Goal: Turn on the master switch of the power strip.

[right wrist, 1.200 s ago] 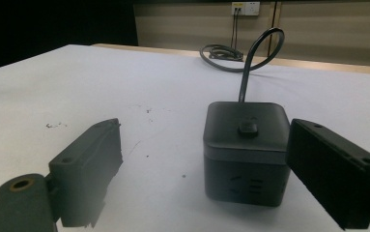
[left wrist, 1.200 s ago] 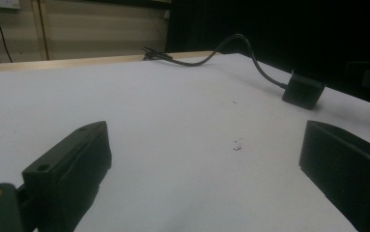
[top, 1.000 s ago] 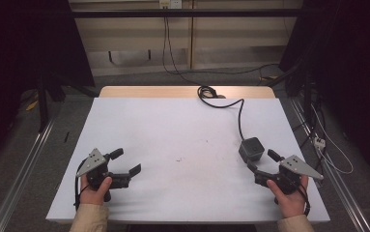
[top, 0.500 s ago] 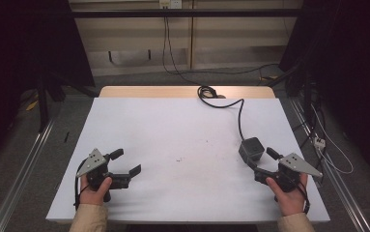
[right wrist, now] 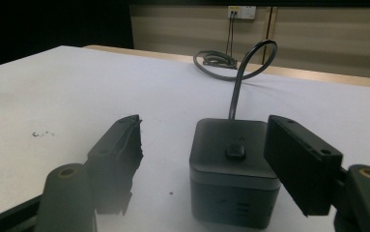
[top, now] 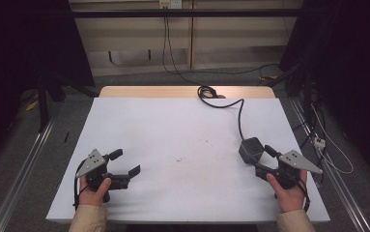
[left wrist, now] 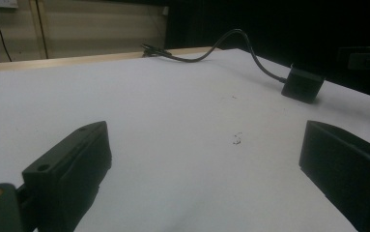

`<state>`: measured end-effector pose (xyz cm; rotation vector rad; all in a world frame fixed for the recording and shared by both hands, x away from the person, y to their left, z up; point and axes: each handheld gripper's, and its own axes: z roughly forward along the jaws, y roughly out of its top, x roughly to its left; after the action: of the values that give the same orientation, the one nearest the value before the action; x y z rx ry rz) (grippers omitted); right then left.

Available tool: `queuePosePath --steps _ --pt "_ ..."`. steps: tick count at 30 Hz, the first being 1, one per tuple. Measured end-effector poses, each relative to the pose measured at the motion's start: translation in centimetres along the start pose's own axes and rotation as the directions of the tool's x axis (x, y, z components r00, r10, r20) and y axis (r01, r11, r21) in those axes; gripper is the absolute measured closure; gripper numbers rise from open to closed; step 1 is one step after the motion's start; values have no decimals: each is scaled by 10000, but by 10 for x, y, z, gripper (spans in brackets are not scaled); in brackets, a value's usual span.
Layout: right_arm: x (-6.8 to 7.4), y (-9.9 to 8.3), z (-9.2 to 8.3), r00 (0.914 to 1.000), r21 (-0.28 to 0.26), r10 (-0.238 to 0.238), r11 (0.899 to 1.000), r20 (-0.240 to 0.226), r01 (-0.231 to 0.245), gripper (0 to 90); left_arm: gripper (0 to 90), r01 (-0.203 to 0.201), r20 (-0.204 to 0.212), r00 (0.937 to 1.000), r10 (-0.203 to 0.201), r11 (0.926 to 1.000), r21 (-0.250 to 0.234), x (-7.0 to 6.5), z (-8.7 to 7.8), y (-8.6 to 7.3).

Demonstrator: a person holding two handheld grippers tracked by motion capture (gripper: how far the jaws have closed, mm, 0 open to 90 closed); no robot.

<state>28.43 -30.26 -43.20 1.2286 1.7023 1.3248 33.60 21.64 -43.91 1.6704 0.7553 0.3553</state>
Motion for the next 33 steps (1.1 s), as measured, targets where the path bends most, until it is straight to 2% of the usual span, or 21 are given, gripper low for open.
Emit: queuePosePath --steps 17,33 --pt "-10 2 3 9994 82 116 9999 330 -119 431 41 0 -37 10000 0 10000 -10 1 -2 0" --pt "-18 5 9 9996 373 73 9993 255 -83 705 41 -3 -14 10000 3 10000 -28 0 -1 0"
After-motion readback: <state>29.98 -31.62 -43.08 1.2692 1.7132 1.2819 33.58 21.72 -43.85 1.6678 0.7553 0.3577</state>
